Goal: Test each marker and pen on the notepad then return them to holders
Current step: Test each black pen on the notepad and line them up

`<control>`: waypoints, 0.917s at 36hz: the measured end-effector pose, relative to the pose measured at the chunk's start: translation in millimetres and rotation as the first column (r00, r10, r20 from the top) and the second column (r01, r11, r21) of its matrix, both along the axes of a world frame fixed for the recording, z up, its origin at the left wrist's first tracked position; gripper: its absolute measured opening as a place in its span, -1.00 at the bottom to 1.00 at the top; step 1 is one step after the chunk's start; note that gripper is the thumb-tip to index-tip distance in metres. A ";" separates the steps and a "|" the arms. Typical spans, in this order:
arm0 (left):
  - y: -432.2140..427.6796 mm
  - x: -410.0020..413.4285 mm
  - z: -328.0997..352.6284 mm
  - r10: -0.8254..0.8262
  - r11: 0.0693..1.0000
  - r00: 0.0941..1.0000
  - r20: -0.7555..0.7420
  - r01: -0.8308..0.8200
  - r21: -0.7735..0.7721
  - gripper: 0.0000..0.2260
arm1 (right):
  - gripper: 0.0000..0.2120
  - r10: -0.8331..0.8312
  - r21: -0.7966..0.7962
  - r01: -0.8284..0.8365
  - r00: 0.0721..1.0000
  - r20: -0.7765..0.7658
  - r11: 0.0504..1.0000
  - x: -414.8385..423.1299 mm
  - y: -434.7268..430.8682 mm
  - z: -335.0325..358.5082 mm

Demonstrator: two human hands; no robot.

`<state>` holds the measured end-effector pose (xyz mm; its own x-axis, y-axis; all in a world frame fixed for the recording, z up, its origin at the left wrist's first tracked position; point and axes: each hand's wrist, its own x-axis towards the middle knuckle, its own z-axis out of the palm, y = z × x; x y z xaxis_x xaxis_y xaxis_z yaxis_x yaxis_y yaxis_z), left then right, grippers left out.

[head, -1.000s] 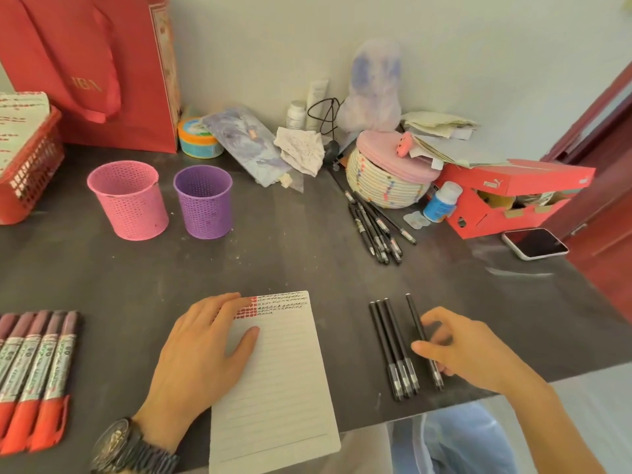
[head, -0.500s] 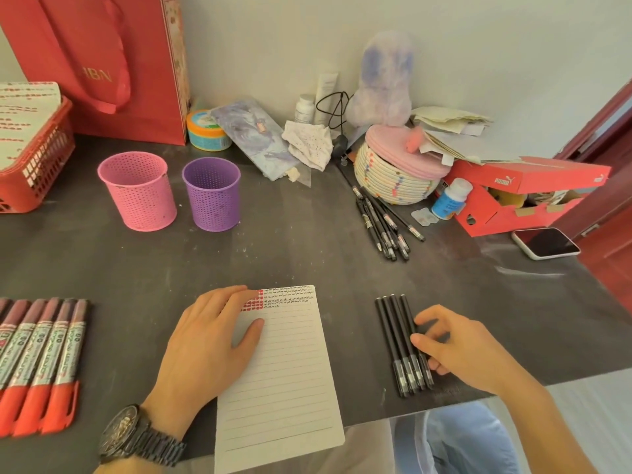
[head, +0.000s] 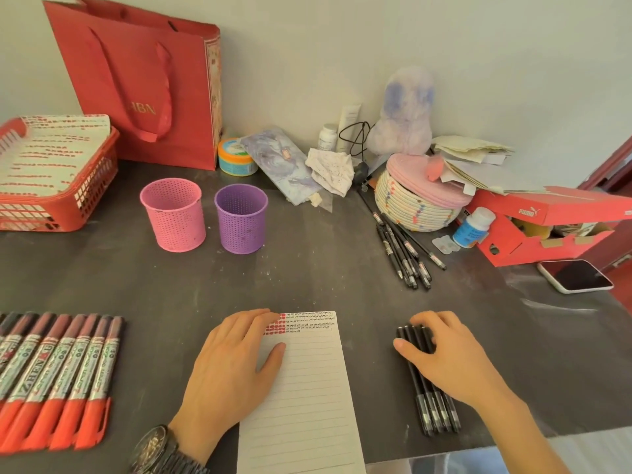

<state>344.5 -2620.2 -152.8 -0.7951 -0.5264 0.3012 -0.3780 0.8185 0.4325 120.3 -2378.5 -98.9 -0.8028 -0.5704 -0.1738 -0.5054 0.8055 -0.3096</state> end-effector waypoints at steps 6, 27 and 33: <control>-1.4 -0.9 -2.5 0.005 1.000 1.000 -0.008 -0.005 -0.017 -0.63 | -0.59 -0.014 -0.038 0.015 1.000 0.016 0.999 -3.2 0.5 -1.6; -0.6 -1.3 -4.1 0.003 0.999 0.999 -0.039 -0.005 -0.048 -0.70 | -0.84 -0.239 0.007 0.244 0.954 -0.179 0.970 -99.1 -95.1 -0.2; 0.3 -0.3 -2.6 -0.002 1.000 1.000 -0.014 0.001 -0.014 -0.66 | -0.86 -0.320 -0.094 0.312 0.944 -0.078 0.945 -92.2 -86.5 5.8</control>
